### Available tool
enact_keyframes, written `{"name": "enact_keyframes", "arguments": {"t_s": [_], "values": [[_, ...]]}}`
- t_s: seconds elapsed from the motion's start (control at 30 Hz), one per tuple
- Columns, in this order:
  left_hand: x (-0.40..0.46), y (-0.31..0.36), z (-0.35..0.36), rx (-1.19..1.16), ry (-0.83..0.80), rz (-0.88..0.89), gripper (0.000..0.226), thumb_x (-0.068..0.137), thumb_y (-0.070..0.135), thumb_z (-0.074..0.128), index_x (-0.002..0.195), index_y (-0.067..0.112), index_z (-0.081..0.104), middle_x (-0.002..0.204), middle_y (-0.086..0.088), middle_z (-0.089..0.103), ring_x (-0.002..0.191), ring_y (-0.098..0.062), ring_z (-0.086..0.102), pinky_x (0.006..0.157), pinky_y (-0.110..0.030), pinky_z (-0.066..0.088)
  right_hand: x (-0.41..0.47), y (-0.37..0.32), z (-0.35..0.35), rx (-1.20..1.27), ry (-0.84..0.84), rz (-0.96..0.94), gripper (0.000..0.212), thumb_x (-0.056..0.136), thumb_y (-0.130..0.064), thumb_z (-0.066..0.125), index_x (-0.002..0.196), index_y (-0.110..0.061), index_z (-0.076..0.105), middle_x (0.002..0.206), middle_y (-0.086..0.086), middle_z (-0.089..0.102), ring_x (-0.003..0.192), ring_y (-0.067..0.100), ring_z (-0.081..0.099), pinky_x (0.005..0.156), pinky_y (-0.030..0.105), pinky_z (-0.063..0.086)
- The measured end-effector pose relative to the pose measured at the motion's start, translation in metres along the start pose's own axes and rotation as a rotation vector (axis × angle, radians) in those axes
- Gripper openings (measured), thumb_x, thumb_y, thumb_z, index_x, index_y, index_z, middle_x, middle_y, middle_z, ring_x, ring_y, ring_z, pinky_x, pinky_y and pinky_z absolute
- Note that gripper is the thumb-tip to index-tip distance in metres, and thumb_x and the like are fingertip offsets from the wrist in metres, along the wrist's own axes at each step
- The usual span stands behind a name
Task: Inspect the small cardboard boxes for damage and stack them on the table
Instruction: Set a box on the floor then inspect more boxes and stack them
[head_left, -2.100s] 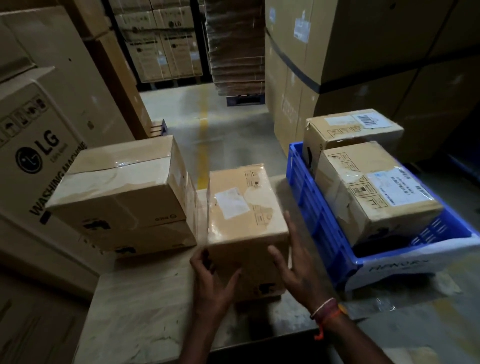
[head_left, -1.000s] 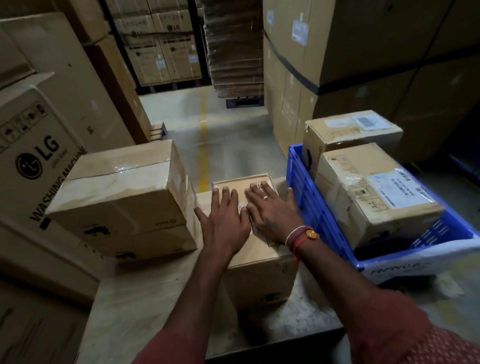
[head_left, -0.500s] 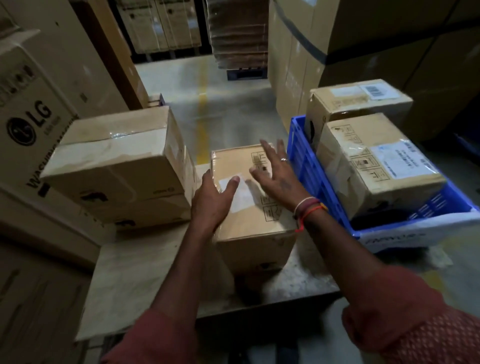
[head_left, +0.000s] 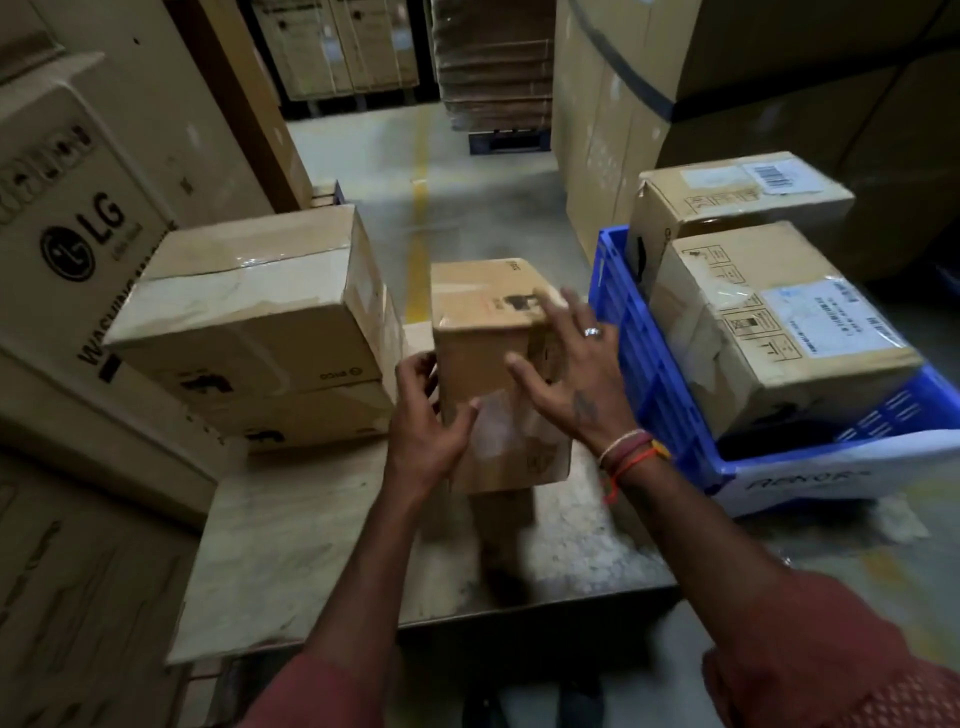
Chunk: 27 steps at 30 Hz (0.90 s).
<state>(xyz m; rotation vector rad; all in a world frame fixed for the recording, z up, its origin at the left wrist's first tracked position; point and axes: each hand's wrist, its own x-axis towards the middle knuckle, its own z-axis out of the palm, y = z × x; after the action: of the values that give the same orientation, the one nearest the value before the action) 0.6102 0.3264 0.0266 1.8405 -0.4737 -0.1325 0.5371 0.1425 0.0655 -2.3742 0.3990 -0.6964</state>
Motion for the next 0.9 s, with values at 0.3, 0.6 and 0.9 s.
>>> {"name": "enact_keyframes", "arguments": {"t_s": [0.3,0.6,0.9], "values": [[-0.081,-0.038,0.008,-0.039,0.098,-0.072,0.043,0.097,0.042,0.057,0.133,0.022,0.045,0.127,0.003,0.069,0.114,-0.008,0.068,0.092,-0.035,0.059,-0.105,0.024,0.019,-0.238,-0.177,0.018,0.057,0.091,-0.062,0.057,0.142,-0.038,0.05,0.15,-0.002,0.04,0.127,0.024,0.04,0.094,0.047,0.05],[-0.021,-0.016,0.016,0.163,0.188,0.042,0.039,0.104,0.039,0.04,0.141,0.027,0.049,0.137,0.005,0.062,0.123,-0.013,0.06,0.096,-0.032,0.052,-0.026,0.011,0.024,-0.246,-0.234,-0.054,0.05,0.103,-0.048,0.043,0.149,-0.027,0.048,0.16,0.007,0.04,0.154,0.027,0.023,0.12,0.064,0.023],[0.035,-0.015,0.038,0.807,-0.134,0.129,0.054,0.108,0.028,0.028,0.16,0.015,0.025,0.169,-0.007,0.018,0.156,-0.021,0.011,0.125,-0.049,0.02,0.003,0.026,0.067,-0.488,-0.424,-0.095,0.06,0.109,-0.043,0.02,0.163,-0.018,0.019,0.171,0.005,0.016,0.159,0.021,0.008,0.126,0.056,0.004]]}}
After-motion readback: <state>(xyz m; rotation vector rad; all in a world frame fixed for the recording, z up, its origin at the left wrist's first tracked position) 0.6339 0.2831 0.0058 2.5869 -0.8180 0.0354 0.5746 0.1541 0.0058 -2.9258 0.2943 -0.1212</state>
